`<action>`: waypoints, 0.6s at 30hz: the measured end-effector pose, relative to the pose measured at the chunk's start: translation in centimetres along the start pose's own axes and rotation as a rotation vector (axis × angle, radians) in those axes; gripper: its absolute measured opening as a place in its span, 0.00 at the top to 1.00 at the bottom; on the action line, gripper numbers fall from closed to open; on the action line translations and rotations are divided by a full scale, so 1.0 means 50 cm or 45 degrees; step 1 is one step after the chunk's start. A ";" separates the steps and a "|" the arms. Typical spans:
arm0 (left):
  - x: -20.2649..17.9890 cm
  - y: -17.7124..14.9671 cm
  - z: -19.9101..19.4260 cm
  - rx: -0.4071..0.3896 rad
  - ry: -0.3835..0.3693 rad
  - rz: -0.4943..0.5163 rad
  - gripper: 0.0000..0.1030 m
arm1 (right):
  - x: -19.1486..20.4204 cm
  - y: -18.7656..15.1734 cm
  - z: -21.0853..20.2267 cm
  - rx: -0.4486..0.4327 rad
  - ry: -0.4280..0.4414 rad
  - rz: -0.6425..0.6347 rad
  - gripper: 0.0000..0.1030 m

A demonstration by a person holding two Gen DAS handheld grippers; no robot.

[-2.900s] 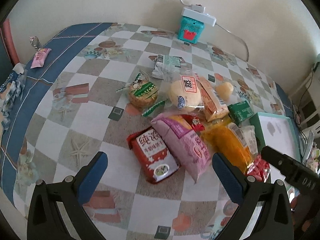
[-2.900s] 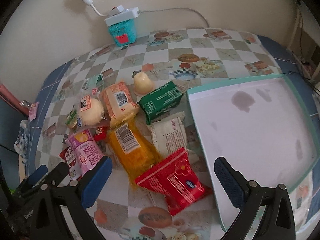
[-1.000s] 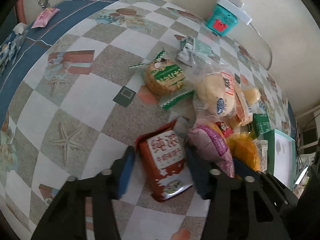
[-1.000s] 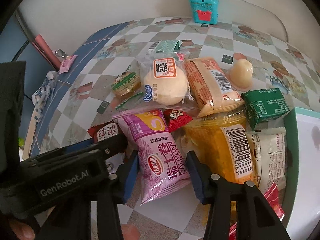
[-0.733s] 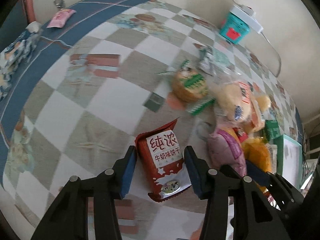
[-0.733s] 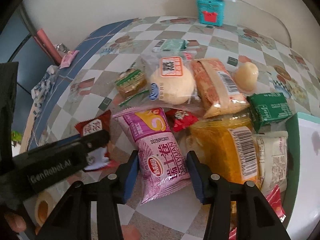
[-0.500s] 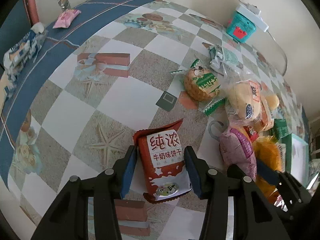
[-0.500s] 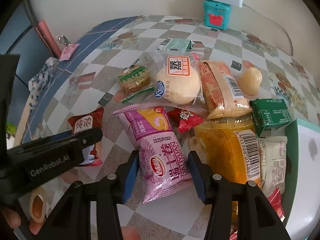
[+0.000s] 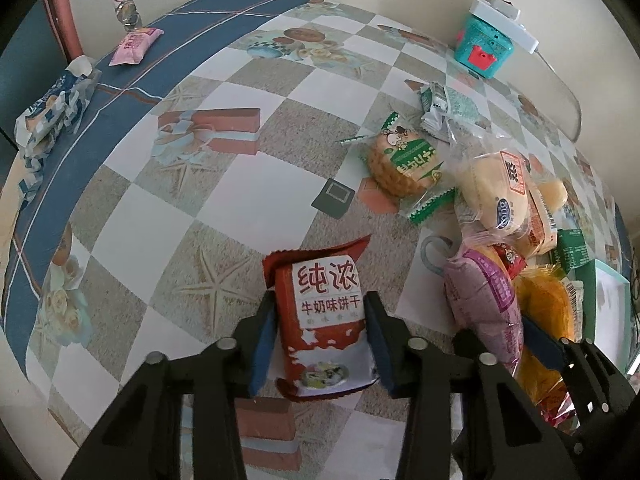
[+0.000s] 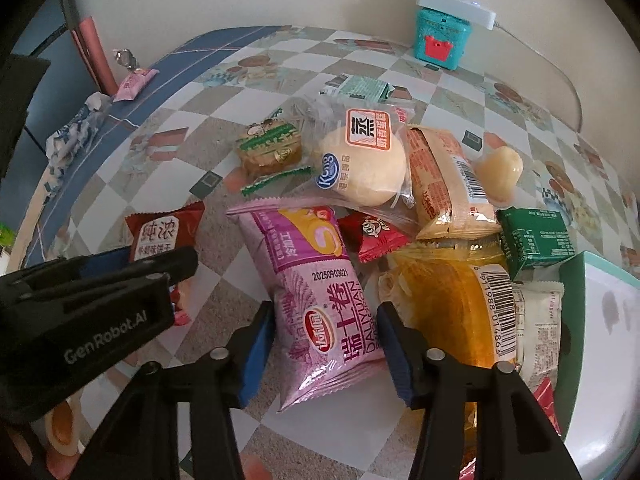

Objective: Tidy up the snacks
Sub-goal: 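Close the right tool on the pink bag while the left tool grasps the red biscuit pack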

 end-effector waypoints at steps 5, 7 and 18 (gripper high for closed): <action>0.007 -0.003 -0.007 0.005 0.015 -0.026 0.60 | 0.004 0.000 -0.013 -0.018 -0.004 -0.002 0.56; 0.011 -0.003 -0.013 0.002 0.020 -0.039 0.60 | 0.008 -0.001 -0.020 -0.024 0.008 -0.004 0.56; 0.027 0.019 -0.108 -0.096 0.028 -0.151 0.60 | 0.000 0.013 -0.128 -0.175 0.100 0.044 0.57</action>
Point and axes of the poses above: each gripper's, at about its wrist camera, not at the fingertips, and z roughly the way its jaws point, x to its left, y to its top, the point moved 4 cm from there along z, roughly the way its jaws point, and after that the axes turned 5 degrees about y, right-handed, at the moved point
